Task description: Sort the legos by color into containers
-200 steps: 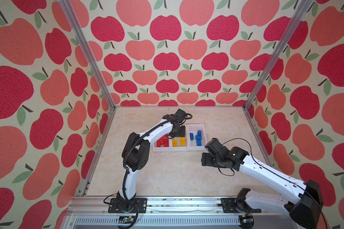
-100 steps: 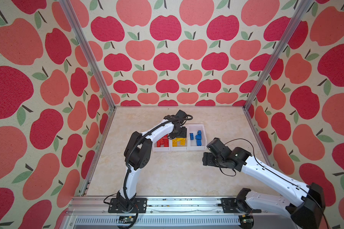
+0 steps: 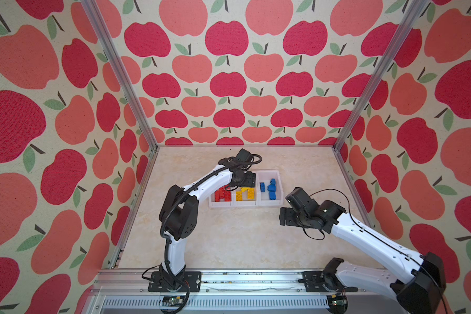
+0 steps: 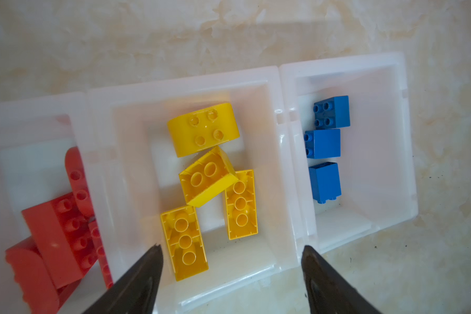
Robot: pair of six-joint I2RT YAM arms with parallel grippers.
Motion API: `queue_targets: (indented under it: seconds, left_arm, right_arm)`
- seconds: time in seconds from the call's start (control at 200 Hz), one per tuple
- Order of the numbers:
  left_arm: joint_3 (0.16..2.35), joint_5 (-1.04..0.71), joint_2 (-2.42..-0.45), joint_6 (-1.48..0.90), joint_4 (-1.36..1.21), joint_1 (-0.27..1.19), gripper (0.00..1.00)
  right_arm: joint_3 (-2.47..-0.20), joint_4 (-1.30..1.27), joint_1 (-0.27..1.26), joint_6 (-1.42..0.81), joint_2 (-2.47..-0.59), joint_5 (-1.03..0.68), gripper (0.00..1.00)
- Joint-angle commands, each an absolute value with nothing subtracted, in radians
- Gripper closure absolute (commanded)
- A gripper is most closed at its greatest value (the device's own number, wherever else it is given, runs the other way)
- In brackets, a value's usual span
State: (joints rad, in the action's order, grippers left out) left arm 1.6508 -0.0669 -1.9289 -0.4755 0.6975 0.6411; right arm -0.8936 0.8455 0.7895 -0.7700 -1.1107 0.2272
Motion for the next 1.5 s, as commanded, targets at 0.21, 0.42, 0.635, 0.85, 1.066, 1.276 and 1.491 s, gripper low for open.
queue_targets:
  seconds: [0.21, 0.42, 0.635, 0.85, 1.066, 1.276, 1.491]
  left_arm:
    - [1.369, -0.004, -1.649, -0.459, 0.587, 0.593, 0.07]
    - [1.110, 0.019, -1.423, -0.459, 0.487, 0.515, 0.01]
    - [0.939, 0.041, -1.236, -0.384, 0.459, 0.391, 0.01]
    - [0.817, 0.031, -1.111, -0.253, 0.390, 0.245, 0.01]
    - [0.706, -0.008, -1.056, -0.171, 0.249, 0.097, 0.01]
    - [0.590, -0.033, -1.056, -0.100, 0.033, -0.004, 0.01]
    - [0.482, -0.052, -1.083, -0.059, -0.200, -0.093, 0.01]
  right_arm:
    - [-0.966, 0.812, 0.673, -0.594, -1.144, 0.227, 0.04]
    - [-0.994, 0.754, 0.586, -0.498, -1.191, 0.198, 0.01]
    - [-1.005, 0.682, 0.510, -0.406, -1.231, 0.176, 0.01]
    - [-0.986, 0.568, 0.456, -0.313, -1.256, 0.247, 0.01]
    - [-0.934, 0.405, 0.361, -0.209, -1.260, 0.258, 0.01]
    - [-0.838, 0.194, 0.261, -0.095, -1.283, 0.269, 0.01]
    - [-0.708, -0.082, 0.172, 0.001, -1.334, 0.256, 0.01]
